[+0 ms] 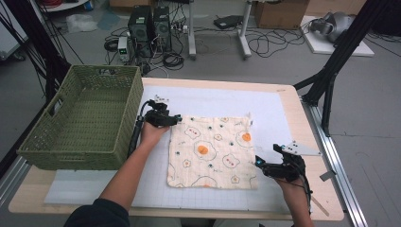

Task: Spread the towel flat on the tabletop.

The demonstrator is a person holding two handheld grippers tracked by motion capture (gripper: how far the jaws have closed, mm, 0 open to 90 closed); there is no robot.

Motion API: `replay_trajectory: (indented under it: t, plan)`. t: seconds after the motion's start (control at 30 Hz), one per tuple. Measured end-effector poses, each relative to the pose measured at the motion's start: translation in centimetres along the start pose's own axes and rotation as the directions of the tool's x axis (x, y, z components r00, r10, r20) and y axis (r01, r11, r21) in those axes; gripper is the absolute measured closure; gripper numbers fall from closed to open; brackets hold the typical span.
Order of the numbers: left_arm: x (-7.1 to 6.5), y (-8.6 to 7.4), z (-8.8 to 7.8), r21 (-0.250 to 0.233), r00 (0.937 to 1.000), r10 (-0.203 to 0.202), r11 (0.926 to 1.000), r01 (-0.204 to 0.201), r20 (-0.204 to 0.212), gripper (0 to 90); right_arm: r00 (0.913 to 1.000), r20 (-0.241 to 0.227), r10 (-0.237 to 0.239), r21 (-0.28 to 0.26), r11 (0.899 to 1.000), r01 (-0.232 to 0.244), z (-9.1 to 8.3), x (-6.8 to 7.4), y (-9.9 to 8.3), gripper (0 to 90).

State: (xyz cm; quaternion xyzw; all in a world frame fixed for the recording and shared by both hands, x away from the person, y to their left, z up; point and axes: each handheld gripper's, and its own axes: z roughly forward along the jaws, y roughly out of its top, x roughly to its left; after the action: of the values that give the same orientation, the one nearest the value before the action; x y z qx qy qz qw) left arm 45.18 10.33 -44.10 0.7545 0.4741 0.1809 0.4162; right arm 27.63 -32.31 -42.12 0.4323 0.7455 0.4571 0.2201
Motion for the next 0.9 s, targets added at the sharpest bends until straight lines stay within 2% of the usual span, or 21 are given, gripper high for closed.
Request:
replay_trajectory:
  t: [0.03,0.1,0.23,0.5,0.57,0.6,0.67,0.73,0.9]
  plan:
    - [-0.1,-0.1,0.2,0.004,1.0,0.008,1.0,-0.008,0.002,44.1,1.0,0.0,0.001,0.0,1.0,-0.001,0.0,0.0,0.0,11.2]
    - [-0.3,-0.2,0.5,0.018,0.9989,0.048,0.9987,-0.048,-0.004,47.2,1.0,-0.003,0.0,0.003,1.0,0.0,0.1,0.0,0.1,11.2]
    - [-0.4,-0.5,0.8,0.044,0.9963,0.085,0.9955,-0.084,-0.015,52.8,1.0,-0.008,-0.001,0.011,1.0,0.001,0.3,0.1,0.2,11.1]
    - [-0.3,-0.5,0.8,0.035,0.9935,0.11,0.9934,-0.109,-0.028,64.7,0.9998,-0.016,-0.009,0.013,1.0,0.009,0.9,0.1,0.4,11.2]
    - [-0.4,-0.6,0.8,0.032,0.9935,0.112,0.9932,-0.112,-0.016,72.8,0.9998,-0.015,-0.012,0.02,1.0,0.012,1.1,0.0,0.6,11.1]
    - [-0.5,-0.5,0.8,0.035,0.9919,0.126,0.9914,-0.126,-0.01,77.7,0.9998,-0.014,-0.01,0.022,1.0,0.011,1.3,-0.1,0.7,11.2]
    - [-0.9,-0.6,0.9,0.034,0.9894,0.144,0.9891,-0.143,-0.02,85.9,0.9999,-0.013,-0.007,0.033,0.999,0.007,1.6,-0.3,1.0,11.1]
    - [-0.9,-0.5,0.9,0.035,0.9897,0.141,0.9895,-0.14,-0.022,86.6,0.9999,-0.013,-0.004,0.046,0.999,0.005,2.1,-0.6,1.4,11.2]
    - [-0.6,-0.6,0.8,0.03,0.9956,0.094,0.9952,-0.093,-0.004,87.0,0.9999,-0.009,-0.006,0.063,0.998,0.006,3.4,-1.2,2.2,11.2]
